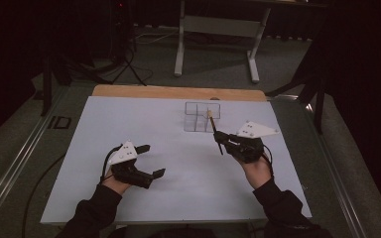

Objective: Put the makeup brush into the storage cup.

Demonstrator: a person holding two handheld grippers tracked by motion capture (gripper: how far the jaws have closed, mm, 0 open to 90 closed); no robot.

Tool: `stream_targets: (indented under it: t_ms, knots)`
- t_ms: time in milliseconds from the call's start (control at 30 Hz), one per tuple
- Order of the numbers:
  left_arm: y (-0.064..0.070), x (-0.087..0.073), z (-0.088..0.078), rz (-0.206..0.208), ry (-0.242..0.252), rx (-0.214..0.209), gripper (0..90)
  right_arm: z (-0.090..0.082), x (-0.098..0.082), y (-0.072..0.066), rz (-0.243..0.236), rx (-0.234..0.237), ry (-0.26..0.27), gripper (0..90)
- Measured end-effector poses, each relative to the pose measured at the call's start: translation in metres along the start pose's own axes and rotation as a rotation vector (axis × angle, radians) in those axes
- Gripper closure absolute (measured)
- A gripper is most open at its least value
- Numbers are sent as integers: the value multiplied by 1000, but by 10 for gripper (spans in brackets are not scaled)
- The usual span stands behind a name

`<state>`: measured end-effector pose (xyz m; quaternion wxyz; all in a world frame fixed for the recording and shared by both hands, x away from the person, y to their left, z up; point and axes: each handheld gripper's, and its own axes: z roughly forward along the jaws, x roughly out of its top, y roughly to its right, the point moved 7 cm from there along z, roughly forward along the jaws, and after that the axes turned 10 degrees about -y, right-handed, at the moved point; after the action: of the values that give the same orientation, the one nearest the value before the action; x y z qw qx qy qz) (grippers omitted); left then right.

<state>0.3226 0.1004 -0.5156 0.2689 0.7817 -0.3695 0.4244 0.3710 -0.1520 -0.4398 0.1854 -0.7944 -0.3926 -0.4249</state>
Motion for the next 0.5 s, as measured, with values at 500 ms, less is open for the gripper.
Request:
stream_targets:
  t_ms: [500]
  knots:
    - [-7, -13, -2, -47, 53, 42, 14, 5, 24, 7, -3, -40, 69, 841]
